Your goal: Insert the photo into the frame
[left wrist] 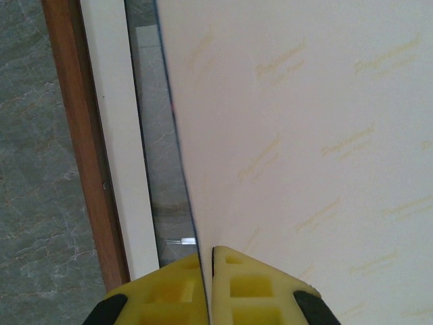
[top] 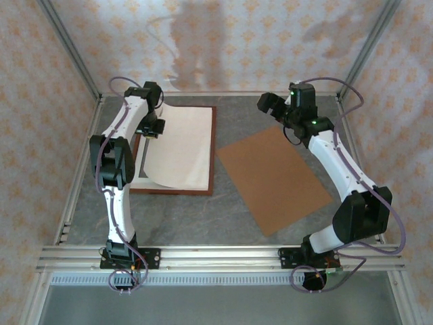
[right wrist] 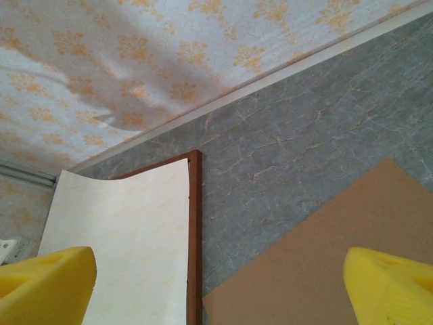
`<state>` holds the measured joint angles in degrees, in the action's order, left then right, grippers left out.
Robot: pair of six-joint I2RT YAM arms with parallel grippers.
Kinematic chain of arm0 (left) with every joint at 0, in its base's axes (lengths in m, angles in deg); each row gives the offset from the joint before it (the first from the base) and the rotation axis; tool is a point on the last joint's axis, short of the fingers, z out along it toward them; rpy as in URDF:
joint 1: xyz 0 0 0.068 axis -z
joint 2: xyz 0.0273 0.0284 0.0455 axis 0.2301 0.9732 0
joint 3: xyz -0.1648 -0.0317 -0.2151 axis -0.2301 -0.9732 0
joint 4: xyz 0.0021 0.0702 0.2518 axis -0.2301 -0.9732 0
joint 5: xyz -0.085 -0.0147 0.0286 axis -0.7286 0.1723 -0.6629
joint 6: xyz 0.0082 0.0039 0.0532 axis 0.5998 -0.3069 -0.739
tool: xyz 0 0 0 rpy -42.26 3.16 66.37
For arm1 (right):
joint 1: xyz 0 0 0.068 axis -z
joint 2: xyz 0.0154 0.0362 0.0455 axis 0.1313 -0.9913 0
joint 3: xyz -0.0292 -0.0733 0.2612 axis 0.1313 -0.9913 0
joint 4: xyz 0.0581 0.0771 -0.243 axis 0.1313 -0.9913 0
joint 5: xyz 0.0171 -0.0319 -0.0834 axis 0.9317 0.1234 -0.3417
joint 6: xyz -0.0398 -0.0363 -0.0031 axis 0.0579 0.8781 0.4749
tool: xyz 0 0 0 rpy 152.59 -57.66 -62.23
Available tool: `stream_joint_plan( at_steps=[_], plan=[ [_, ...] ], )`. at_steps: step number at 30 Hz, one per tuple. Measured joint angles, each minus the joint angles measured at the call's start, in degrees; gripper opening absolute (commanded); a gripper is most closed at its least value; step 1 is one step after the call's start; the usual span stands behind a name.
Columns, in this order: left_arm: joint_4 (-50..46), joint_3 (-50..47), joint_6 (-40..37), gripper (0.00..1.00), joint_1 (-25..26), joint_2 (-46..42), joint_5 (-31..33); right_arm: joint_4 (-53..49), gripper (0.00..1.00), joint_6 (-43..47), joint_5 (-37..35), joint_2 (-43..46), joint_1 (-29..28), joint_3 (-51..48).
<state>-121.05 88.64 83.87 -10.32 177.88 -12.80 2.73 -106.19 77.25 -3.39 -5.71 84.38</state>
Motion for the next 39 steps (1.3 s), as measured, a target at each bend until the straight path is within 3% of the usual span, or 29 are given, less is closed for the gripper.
stream_joint_plan(
  at_steps=[25,33,39],
  plan=[
    [-4.3,4.8,-3.0,0.00,0.0,2.8,-0.6,-0.7,0.94,0.2,0.0,-2.3,-0.2,0.1],
    [-4.3,4.8,-2.3,0.22,0.0,3.6,-0.4,-0.7,0.94,0.4,0.0,-2.8,-0.2,0.2],
    [-3.5,3.8,-1.4,0.30,-0.2,3.7,-0.4,-1.1,0.94,0.4,0.0,-3.2,-0.3,0.9]
  ],
)
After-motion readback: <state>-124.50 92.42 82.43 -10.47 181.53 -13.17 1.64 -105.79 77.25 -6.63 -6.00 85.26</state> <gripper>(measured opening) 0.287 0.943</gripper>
